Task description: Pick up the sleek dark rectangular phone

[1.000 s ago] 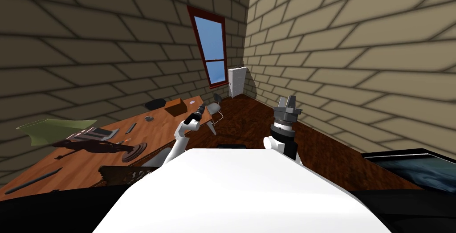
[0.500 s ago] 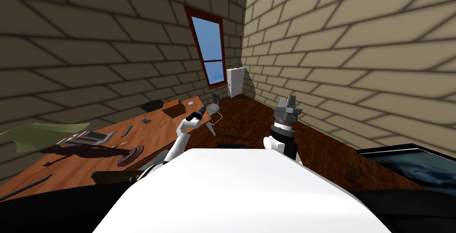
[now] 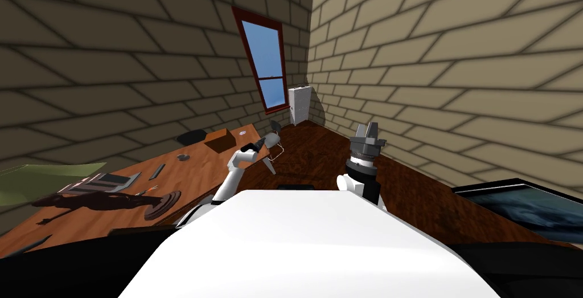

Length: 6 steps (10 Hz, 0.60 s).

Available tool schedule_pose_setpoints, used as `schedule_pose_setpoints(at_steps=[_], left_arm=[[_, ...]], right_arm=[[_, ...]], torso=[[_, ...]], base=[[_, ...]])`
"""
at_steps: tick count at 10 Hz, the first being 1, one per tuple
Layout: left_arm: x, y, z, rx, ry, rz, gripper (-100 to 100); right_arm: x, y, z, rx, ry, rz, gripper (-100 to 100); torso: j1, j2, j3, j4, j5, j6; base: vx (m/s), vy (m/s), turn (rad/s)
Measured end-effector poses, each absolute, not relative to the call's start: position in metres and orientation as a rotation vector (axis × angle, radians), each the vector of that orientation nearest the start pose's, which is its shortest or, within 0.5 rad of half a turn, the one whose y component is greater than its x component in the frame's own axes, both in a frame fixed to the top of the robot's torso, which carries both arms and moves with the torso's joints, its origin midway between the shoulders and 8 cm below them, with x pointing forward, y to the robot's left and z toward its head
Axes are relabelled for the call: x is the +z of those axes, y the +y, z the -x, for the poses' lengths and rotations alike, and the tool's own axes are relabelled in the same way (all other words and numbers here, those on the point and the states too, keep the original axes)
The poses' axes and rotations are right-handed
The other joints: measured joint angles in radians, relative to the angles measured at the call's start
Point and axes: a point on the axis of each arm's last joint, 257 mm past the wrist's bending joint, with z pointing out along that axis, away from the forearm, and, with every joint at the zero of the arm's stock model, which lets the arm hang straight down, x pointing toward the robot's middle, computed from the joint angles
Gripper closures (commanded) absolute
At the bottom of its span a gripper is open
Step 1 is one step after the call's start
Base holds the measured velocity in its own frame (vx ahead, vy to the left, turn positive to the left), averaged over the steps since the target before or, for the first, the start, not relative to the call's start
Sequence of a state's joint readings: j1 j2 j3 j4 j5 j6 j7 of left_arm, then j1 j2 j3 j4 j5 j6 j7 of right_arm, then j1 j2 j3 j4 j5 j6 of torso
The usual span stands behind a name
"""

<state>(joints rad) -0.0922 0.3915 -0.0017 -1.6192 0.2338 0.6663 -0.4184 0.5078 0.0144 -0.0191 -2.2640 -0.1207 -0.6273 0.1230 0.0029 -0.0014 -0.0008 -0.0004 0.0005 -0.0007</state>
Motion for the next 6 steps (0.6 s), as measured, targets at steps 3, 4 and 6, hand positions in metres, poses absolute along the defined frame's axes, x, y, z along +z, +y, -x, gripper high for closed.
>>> schedule_pose_setpoints(at_steps=[3, 4, 6], left_arm=[[-0.328, 0.346, -0.527, -0.461, 1.967, 1.099, -100], [-0.339, 0.349, -0.525, -0.429, 2.008, 1.109, -100], [-0.354, 0.354, -0.514, -0.384, 2.059, 1.137, -100]], right_arm=[[0.038, -0.302, -0.319, 1.252, 0.477, -0.618, 0], [0.038, -0.302, -0.319, 1.252, 0.477, -0.618, 0], [0.038, -0.302, -0.319, 1.252, 0.477, -0.618, 0]], torso=[[0.002, -0.001, 0.000, 0.000, 0.000, 0.000], [0.005, -0.001, -0.001, 0.000, 0.001, 0.000], [0.001, 0.001, 0.000, 0.000, 0.000, 0.000]], base=[[0.029, 0.077, -0.071], [0.025, 0.103, -0.038], [0.001, 0.048, -0.021]])
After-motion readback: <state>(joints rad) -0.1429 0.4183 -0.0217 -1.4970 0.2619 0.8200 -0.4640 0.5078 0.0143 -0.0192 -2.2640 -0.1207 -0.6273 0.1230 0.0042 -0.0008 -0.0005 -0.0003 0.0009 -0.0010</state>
